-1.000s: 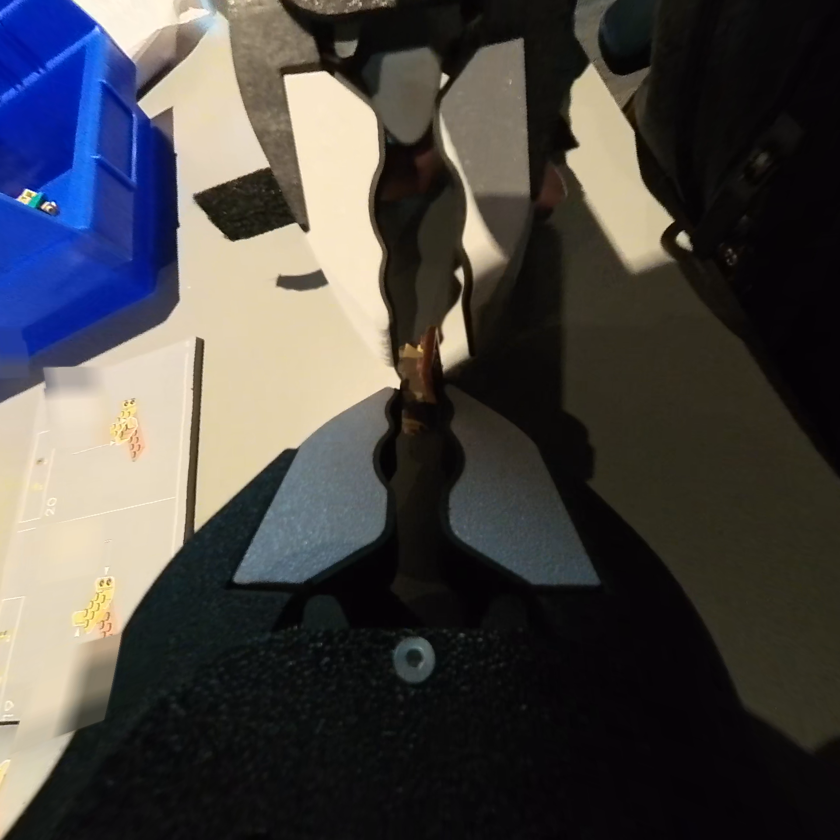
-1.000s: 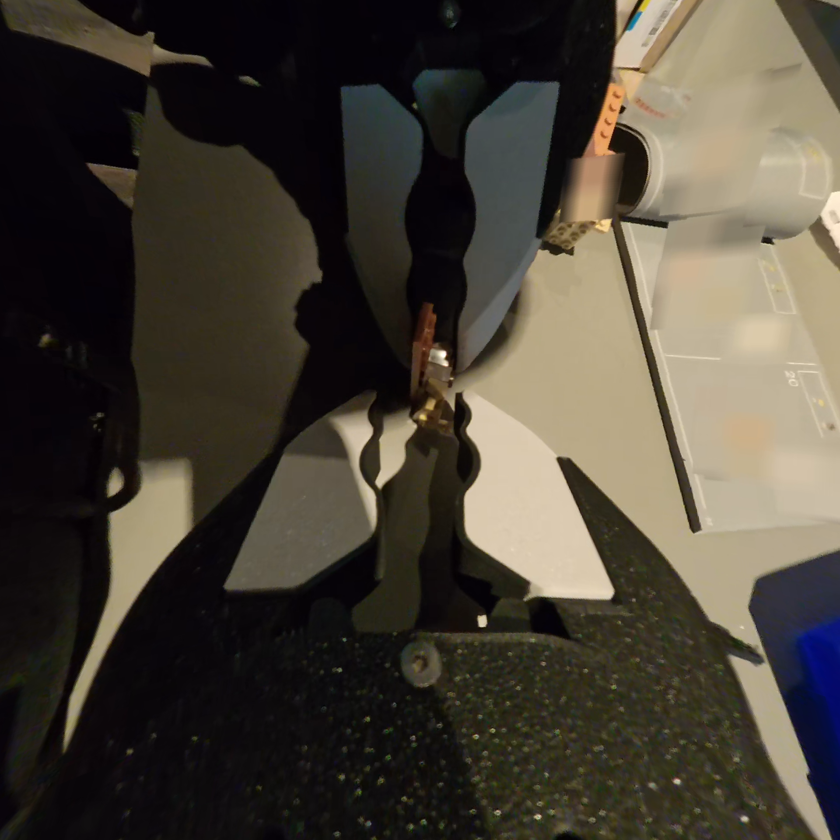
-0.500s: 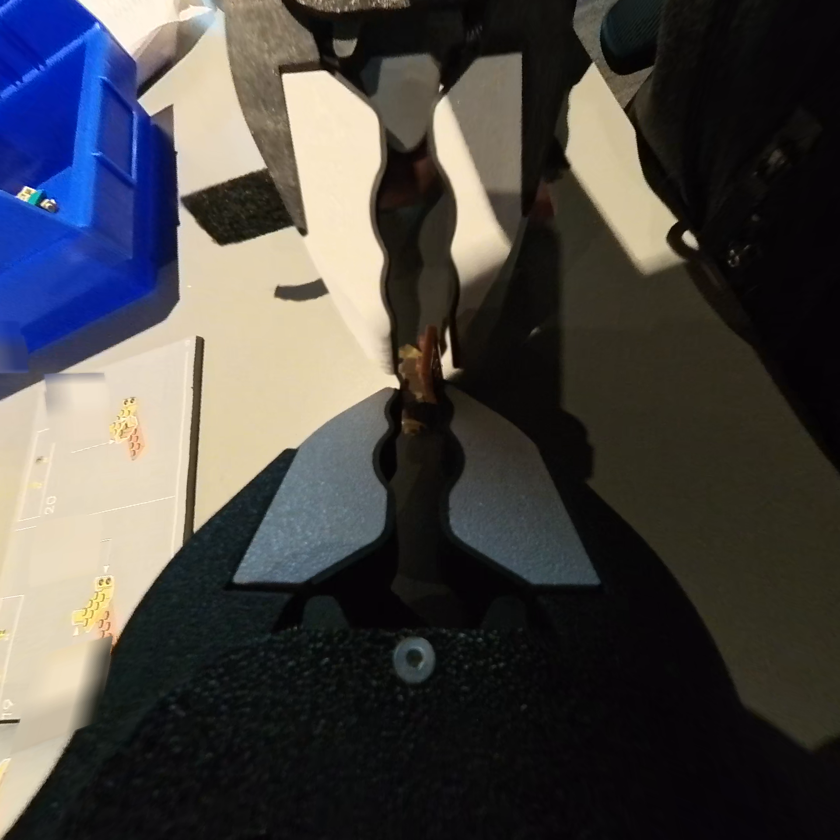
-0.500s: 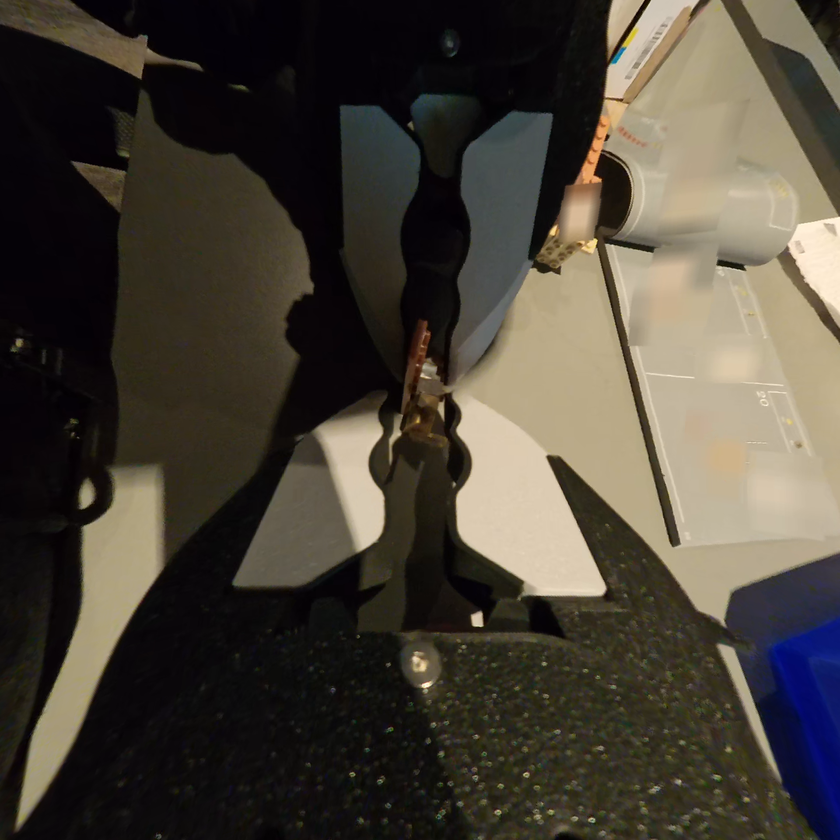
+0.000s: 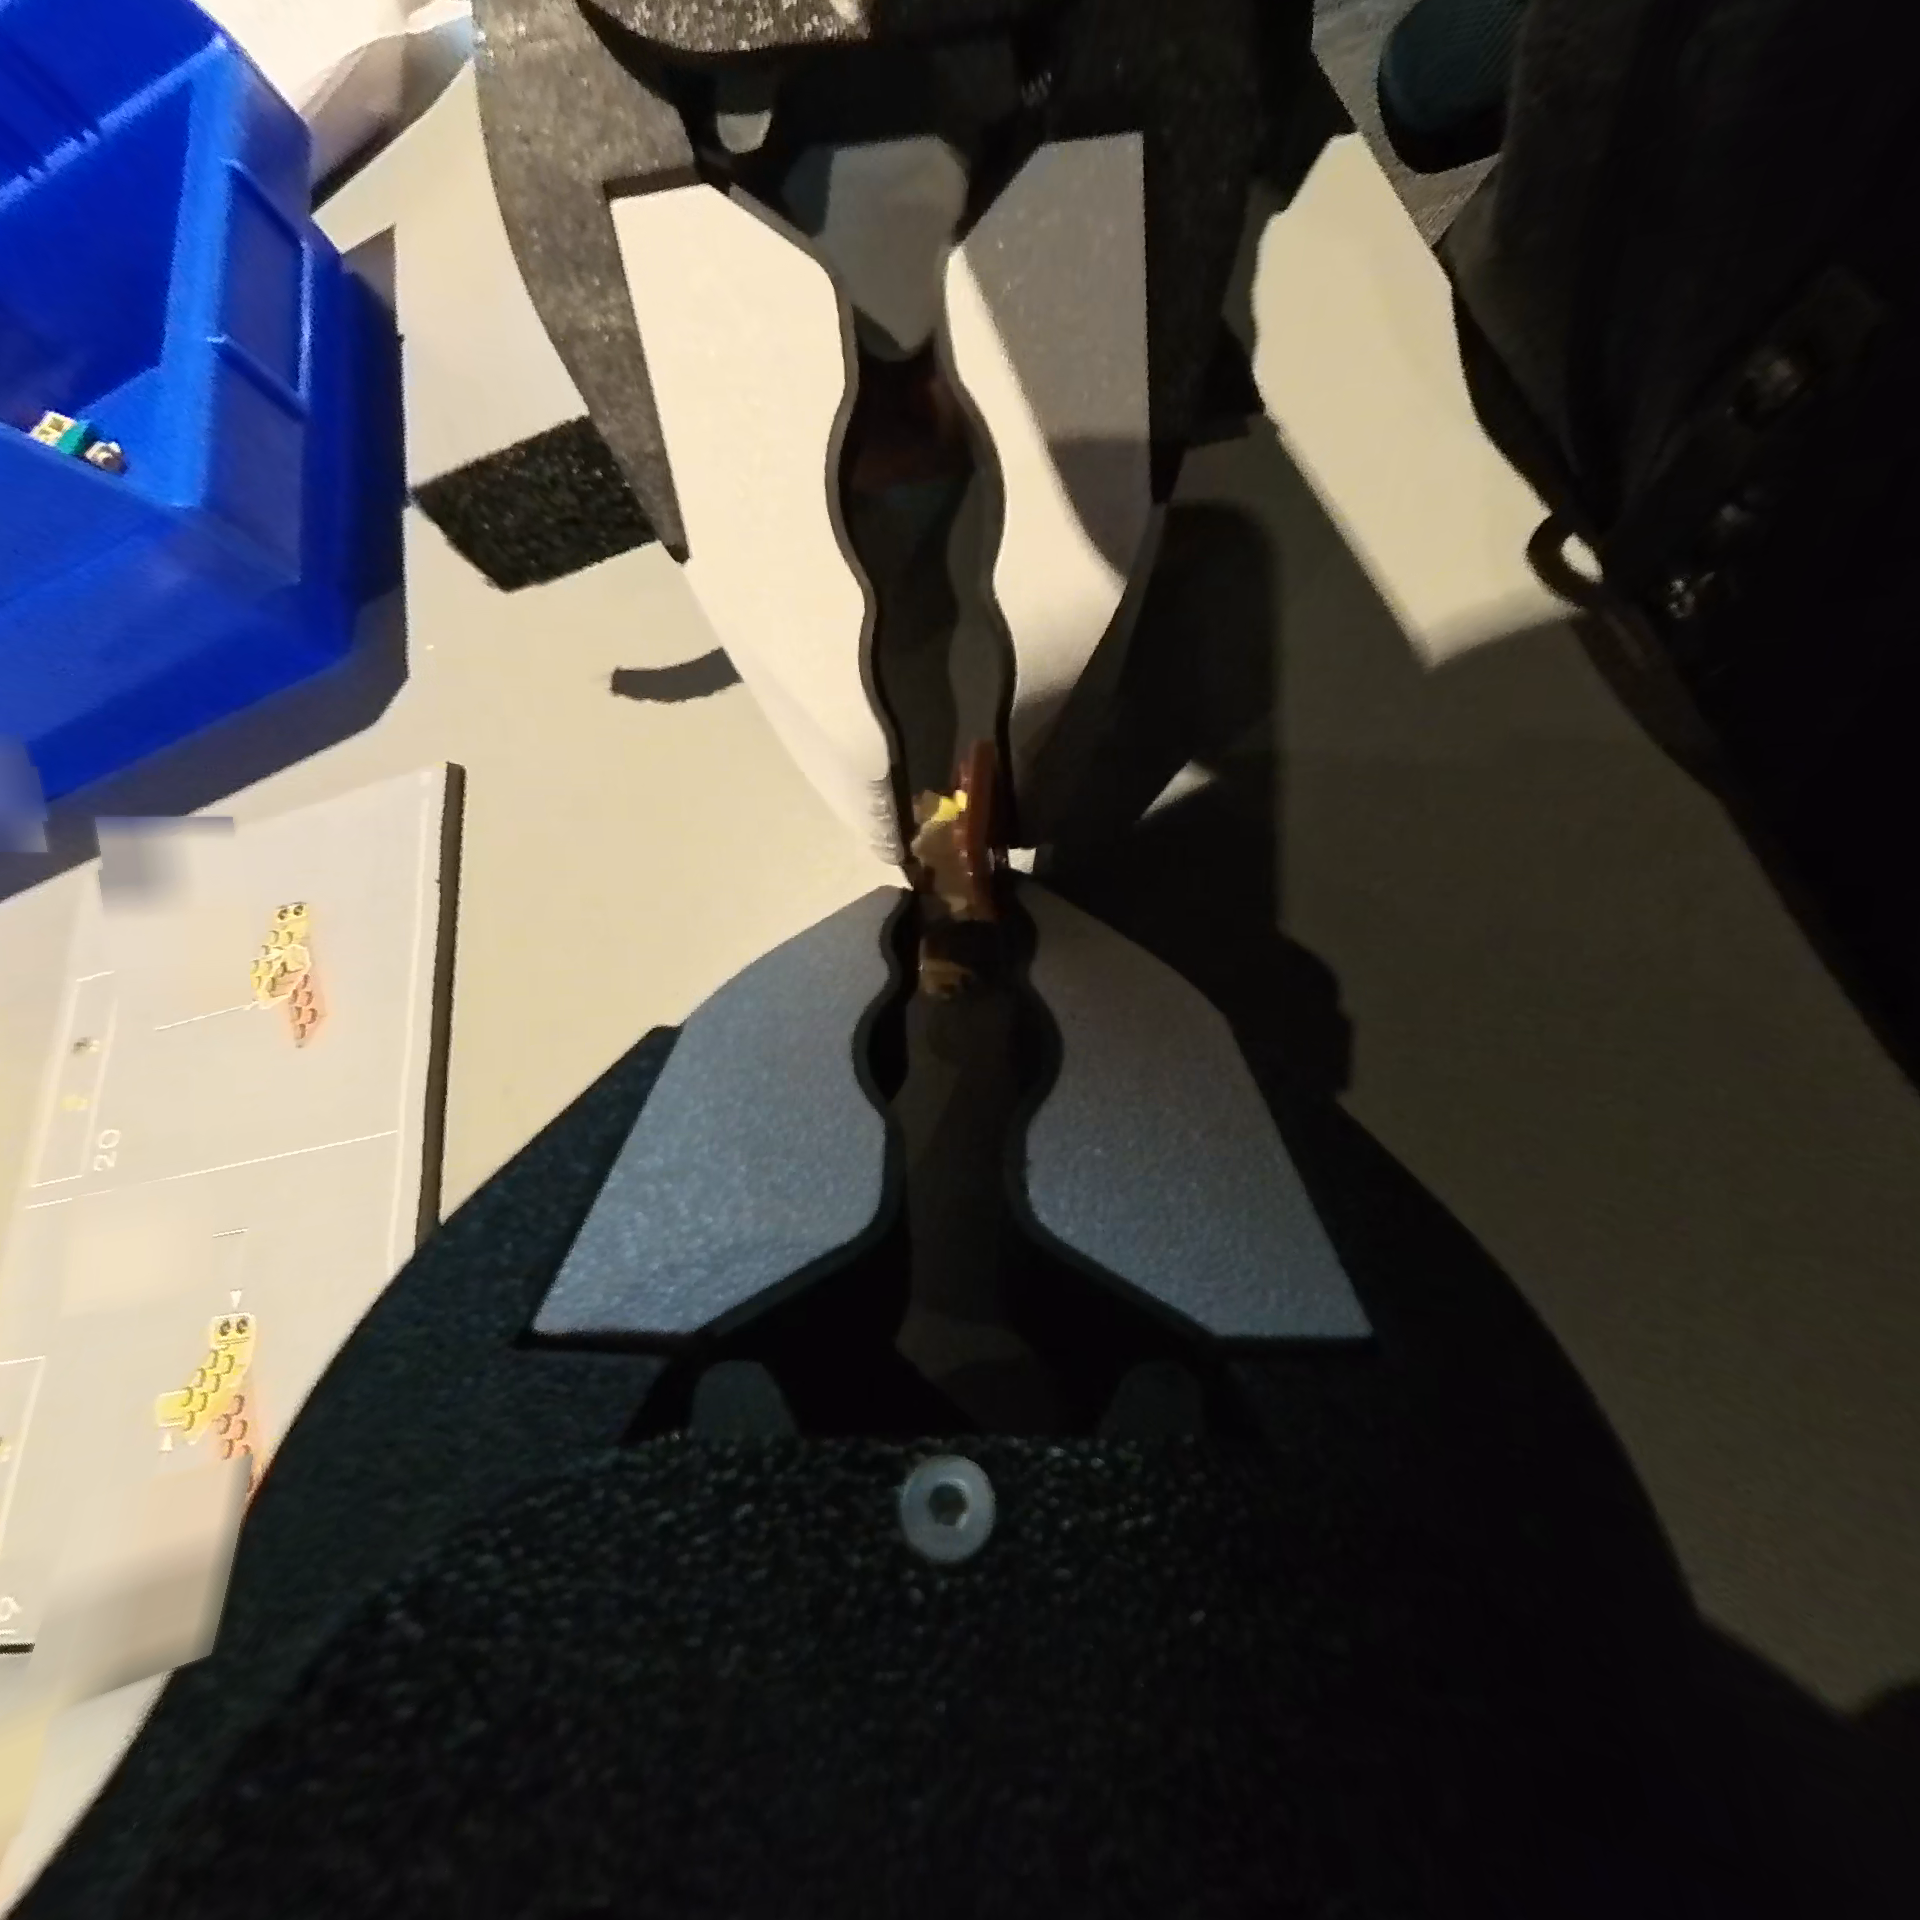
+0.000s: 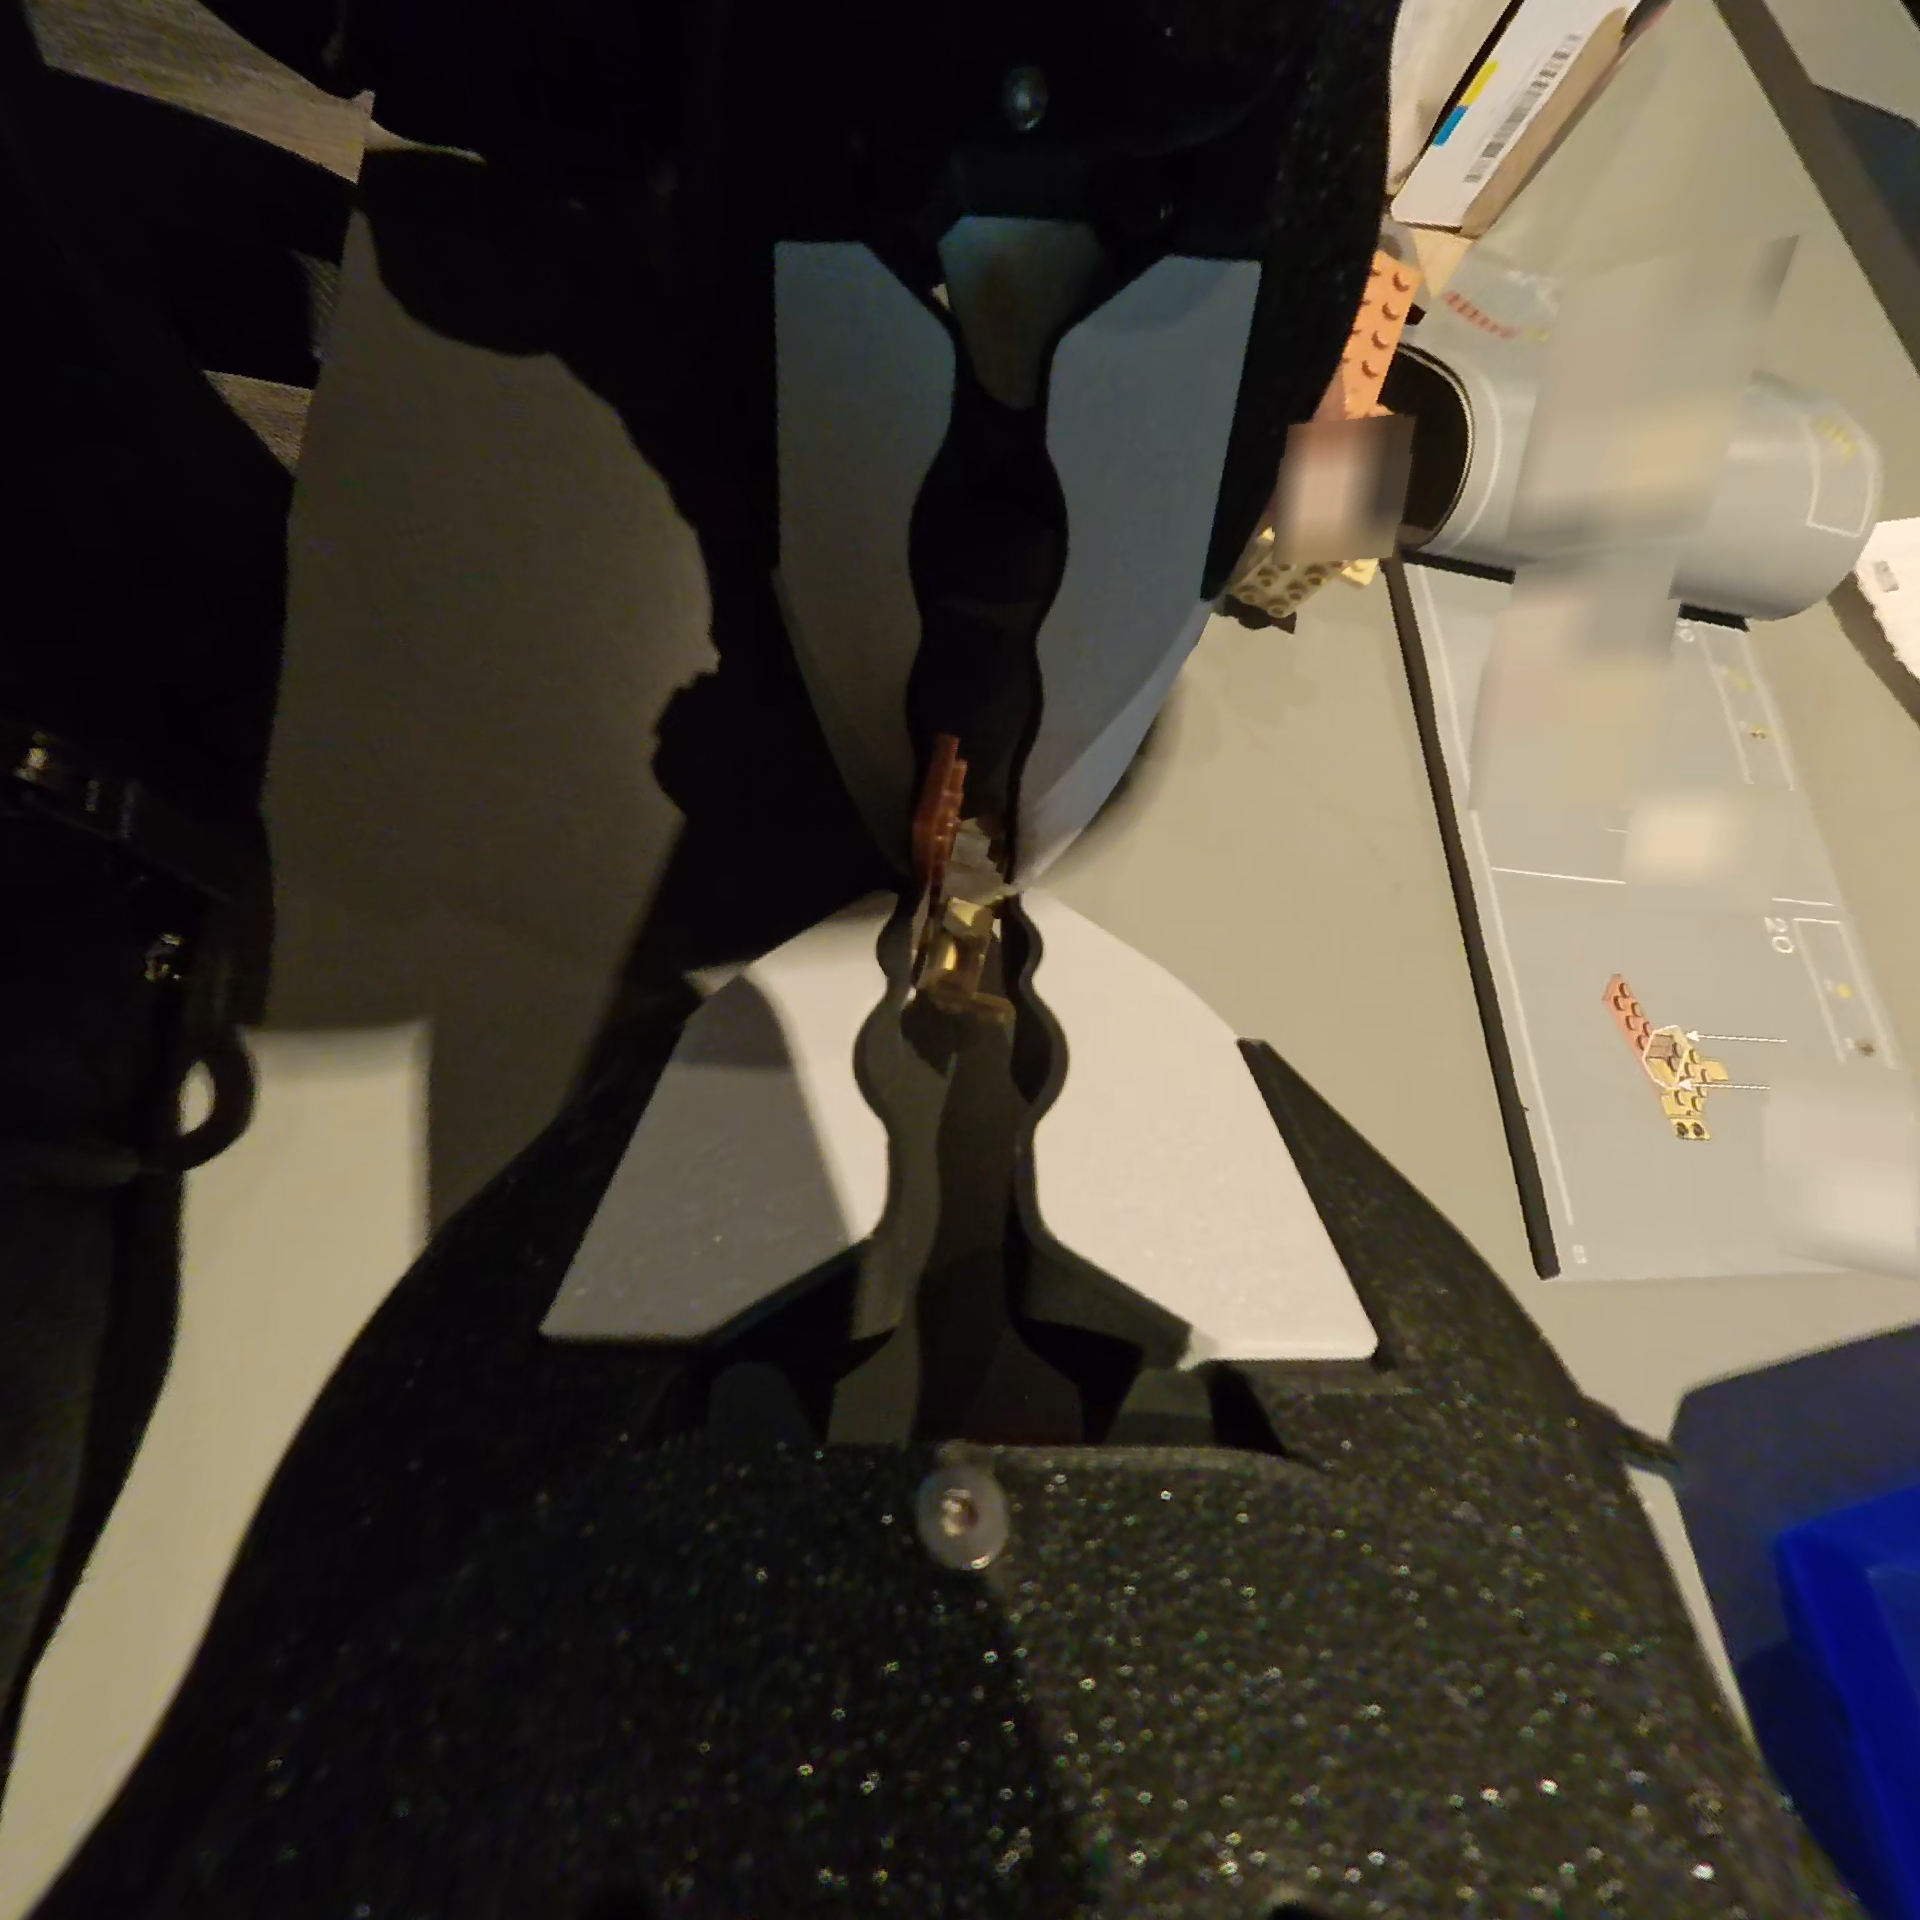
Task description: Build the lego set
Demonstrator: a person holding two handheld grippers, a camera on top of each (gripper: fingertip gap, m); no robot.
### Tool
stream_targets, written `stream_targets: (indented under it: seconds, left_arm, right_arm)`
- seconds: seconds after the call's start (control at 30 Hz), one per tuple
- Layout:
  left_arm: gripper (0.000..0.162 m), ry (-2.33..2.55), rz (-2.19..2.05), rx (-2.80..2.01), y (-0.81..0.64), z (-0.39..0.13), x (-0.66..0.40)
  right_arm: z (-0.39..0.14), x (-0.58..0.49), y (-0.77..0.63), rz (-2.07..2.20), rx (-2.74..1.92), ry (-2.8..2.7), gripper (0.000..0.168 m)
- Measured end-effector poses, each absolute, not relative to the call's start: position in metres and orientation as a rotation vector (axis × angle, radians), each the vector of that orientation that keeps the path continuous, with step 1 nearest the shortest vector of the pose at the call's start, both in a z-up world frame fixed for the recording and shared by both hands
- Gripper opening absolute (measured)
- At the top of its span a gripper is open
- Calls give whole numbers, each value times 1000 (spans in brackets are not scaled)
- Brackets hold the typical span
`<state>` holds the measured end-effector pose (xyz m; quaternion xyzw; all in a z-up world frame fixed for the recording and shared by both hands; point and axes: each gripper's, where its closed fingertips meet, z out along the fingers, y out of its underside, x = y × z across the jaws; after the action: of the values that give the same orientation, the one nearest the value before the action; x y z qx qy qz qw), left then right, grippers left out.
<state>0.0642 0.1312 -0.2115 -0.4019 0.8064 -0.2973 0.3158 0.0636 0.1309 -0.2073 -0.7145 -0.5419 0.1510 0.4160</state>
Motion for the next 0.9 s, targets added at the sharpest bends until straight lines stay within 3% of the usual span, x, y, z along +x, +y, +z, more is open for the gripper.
stream_targets:
  seconds: [0.9]
  left_arm:
    - [14, 2131, -777, -1051, 131, -213, 65]
  right_arm:
    - [-208, 63, 130, 433, -1788, -1399, 15]
